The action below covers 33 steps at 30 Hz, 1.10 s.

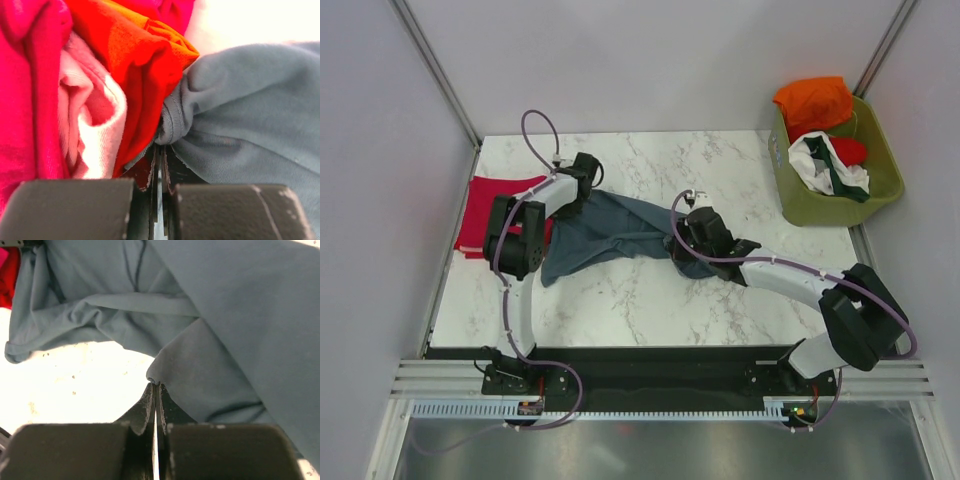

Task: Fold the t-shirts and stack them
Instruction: Flatten the tshirt out

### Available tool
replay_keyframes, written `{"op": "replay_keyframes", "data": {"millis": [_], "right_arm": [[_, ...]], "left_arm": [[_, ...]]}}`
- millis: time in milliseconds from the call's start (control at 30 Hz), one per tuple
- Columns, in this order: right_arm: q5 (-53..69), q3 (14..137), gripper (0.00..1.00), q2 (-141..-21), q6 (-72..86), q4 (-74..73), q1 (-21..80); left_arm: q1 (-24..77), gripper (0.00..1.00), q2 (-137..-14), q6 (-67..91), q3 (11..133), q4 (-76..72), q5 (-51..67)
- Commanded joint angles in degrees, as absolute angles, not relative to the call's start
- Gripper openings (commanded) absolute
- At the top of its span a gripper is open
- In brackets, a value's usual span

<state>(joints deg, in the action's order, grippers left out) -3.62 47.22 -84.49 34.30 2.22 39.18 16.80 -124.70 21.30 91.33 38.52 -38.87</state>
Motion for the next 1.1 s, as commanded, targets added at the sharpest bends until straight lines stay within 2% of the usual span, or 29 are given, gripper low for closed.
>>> {"op": "replay_keyframes", "data": {"millis": [0, 133, 367, 633, 867, 1067], "right_arm": [[-5.44, 50.18, 0.00, -84.64, 34.98, 3.87, 39.55], [-11.41, 51.50, 0.00, -82.27, 33.49, -1.22, 38.76], [-13.27, 48.26, 0.00, -74.90, 34.80, -4.75, 26.04], [-12.05, 50.18, 0.00, -71.72, 32.70, -5.80, 20.04], [-9.58, 58.34, 0.00, -73.99, 32.69, -6.42, 17.67], [-1.33, 71.52, 0.00, -78.92, 31.91, -10.36, 15.30]], "left_arm": [[11.17, 0.02, -126.30, 20.39, 92.37, 41.48, -40.44], [10.19, 0.02, -124.37, 21.88, 91.58, 41.31, -37.54], [18.44, 0.02, -114.89, 24.08, 86.66, 38.94, -36.83], [19.60, 0.02, -94.26, 27.07, 81.04, 37.18, -22.07], [19.43, 0.02, -81.58, 27.95, 82.00, 36.56, -19.95], [15.30, 0.02, -79.81, 28.04, 90.69, 38.92, -17.76]]}}
